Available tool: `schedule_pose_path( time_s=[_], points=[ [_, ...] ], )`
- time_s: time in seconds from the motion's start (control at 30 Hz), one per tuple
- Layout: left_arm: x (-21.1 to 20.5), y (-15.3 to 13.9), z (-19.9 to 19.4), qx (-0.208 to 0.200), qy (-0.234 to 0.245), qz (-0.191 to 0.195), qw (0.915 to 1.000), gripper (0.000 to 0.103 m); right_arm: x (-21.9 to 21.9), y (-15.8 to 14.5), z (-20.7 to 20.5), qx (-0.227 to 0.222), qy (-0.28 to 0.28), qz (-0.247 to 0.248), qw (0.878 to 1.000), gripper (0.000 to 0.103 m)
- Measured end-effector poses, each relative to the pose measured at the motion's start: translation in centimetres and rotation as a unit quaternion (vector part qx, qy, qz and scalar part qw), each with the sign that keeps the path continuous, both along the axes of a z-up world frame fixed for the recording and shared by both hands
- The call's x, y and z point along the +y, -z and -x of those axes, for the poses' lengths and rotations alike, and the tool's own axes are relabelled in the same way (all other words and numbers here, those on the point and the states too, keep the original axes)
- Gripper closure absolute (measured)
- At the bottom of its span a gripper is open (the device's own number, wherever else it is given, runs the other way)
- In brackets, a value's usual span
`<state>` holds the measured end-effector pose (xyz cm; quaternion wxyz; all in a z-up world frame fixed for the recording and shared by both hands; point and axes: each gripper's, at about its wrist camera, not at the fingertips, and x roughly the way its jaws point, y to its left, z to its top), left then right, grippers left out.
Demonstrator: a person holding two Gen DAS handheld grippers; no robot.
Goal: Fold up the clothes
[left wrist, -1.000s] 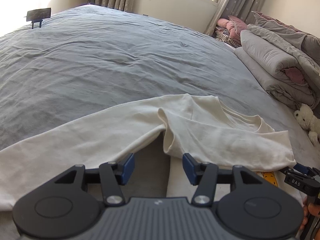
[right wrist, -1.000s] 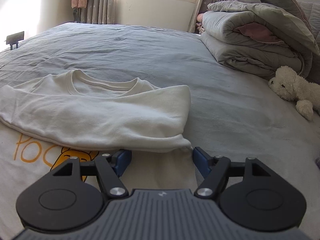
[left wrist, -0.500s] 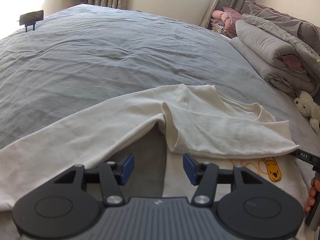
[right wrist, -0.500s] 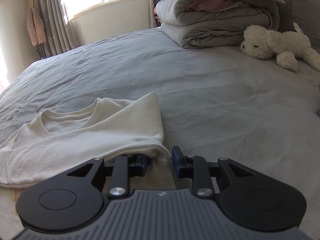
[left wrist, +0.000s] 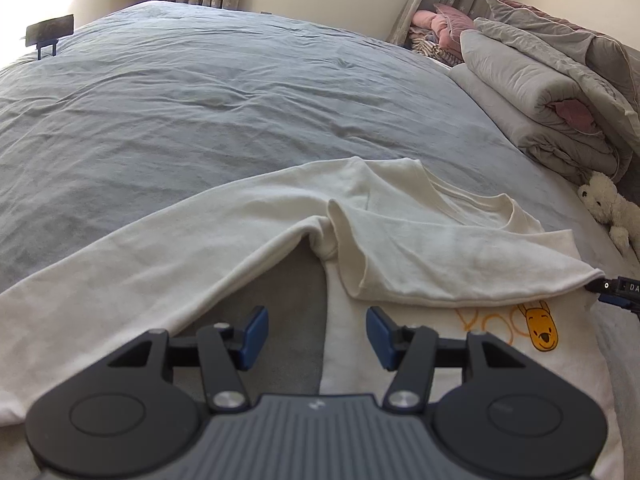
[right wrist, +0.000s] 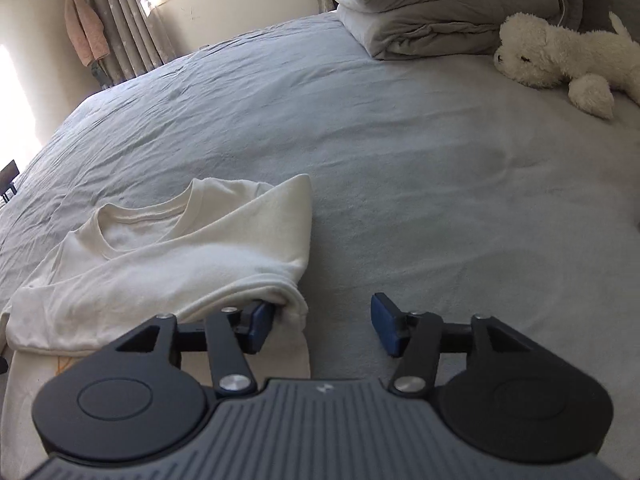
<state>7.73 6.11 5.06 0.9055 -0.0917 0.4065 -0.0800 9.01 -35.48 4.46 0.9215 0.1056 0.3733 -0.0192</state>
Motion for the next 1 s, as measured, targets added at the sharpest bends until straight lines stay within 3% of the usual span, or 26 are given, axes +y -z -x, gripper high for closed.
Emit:
schedule_pose_path(
  time_s=[0.07, 0.17, 0.23, 0.4, 0.47, 0.53, 0.67, 0.73, 0.8, 0.93, 1.0],
  points=[
    [0.4, -0.4, -0.1, -0.015, -0.001, 0.012, 0.9998, 0.047, 0.3, -0.5, 0.1, -0.011, -0.013, 0.018, 1.0, 0.044],
    [1.1, -0.7, -0.7, -0.028, -0.004, 0.044, 0.9986, 0.046, 2.4, 1.0, -0.9, 0.023, -0.058, 0.135, 0.989, 0.045],
    [1.5, -0.7, -1.1, -0.029, -0.007, 0.064, 0.9975, 0.044, 2.0, 1.8, -1.0, 0.023, -0.061, 0.155, 0.986, 0.041],
    [1.7, -0.3, -1.6, -0.035, -0.003, 0.084, 0.9959, 0.044, -2.0, 2.3, -1.6, 0.041, -0.021, 0.022, 0.999, 0.033],
    [1.1, -0.4, -2.3, -0.035, 0.001, 0.085, 0.9958, 0.043, -1.5, 2.8, -1.0, 0.035, -0.055, 0.044, 0.997, 0.028],
    [0.4, -0.5, -3.1, -0.036, 0.006, 0.085, 0.9958, 0.044, -0.2, 2.5, -0.6, 0.028, -0.098, 0.104, 0.989, 0.027],
    [-2.7, -0.5, -5.1, -0.041, 0.027, 0.027, 0.9984, 0.046, -0.5, 1.6, -0.7, 0.029, -0.09, 0.103, 0.99, 0.027],
    [-3.5, 0.3, -6.0, -0.029, 0.027, -0.004, 0.9992, 0.056, -0.4, 1.8, -0.4, 0.017, -0.094, 0.111, 0.989, 0.027],
    [-3.9, 1.2, -6.7, -0.017, 0.022, -0.027, 0.9992, 0.095, 0.0, 2.1, -0.2, 0.004, -0.099, 0.125, 0.987, 0.027],
    [-4.1, 0.5, -6.3, -0.046, 0.029, -0.051, 0.9972, 0.1, 1.2, 2.0, -0.5, -0.013, -0.097, 0.142, 0.985, 0.042],
    [-4.2, -0.2, -6.0, -0.068, 0.035, -0.062, 0.9952, 0.1, 1.5, 2.2, -0.7, -0.009, -0.084, 0.139, 0.987, 0.044]
  ],
)
